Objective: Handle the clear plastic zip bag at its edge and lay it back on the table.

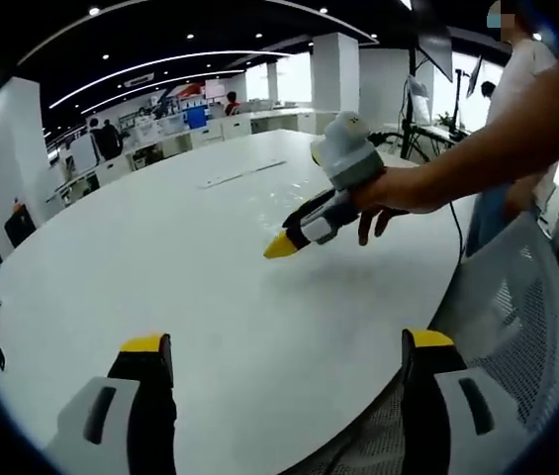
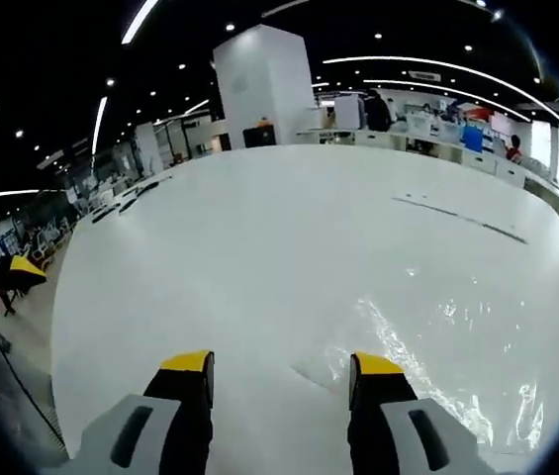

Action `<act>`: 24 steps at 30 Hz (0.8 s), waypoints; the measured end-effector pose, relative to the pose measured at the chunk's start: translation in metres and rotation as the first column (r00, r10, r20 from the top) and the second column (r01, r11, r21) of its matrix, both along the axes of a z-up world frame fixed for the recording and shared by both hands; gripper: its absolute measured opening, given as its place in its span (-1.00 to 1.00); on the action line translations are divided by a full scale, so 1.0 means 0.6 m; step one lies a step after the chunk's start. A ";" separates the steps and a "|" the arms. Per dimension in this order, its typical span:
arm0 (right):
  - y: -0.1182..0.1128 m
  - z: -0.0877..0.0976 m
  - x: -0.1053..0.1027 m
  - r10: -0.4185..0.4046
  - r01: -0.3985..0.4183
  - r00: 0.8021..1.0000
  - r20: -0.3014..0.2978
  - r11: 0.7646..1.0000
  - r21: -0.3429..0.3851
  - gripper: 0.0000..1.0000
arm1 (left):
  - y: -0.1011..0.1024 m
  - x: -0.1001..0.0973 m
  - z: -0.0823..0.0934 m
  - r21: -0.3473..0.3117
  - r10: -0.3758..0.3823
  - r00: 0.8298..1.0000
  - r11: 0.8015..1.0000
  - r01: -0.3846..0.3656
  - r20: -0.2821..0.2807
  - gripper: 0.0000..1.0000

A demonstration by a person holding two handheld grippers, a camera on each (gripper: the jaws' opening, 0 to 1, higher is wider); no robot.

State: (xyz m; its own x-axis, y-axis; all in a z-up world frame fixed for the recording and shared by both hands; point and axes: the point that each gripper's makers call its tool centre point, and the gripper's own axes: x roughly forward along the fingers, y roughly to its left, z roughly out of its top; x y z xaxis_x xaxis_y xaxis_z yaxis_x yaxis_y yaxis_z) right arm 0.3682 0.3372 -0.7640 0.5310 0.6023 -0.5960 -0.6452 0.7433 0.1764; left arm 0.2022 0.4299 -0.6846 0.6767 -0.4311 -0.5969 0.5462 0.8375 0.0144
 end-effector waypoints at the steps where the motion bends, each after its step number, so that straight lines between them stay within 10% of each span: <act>1: 0.003 -0.003 0.000 -0.003 0.003 1.000 -0.008 1.000 -0.002 0.06 | 0.001 0.001 0.001 -0.002 0.003 1.000 1.000 -0.003 0.000 0.89; 14: 0.005 -0.015 -0.009 0.008 -0.009 0.999 -0.035 1.000 -0.013 -0.14 | 0.012 0.003 -0.002 0.004 0.023 1.000 1.000 -0.023 -0.002 0.86; 24: -0.018 -0.028 -0.017 0.093 -0.090 0.996 0.012 0.982 -0.164 -0.39 | 0.005 0.004 0.000 0.007 0.012 1.000 1.000 -0.012 0.001 0.84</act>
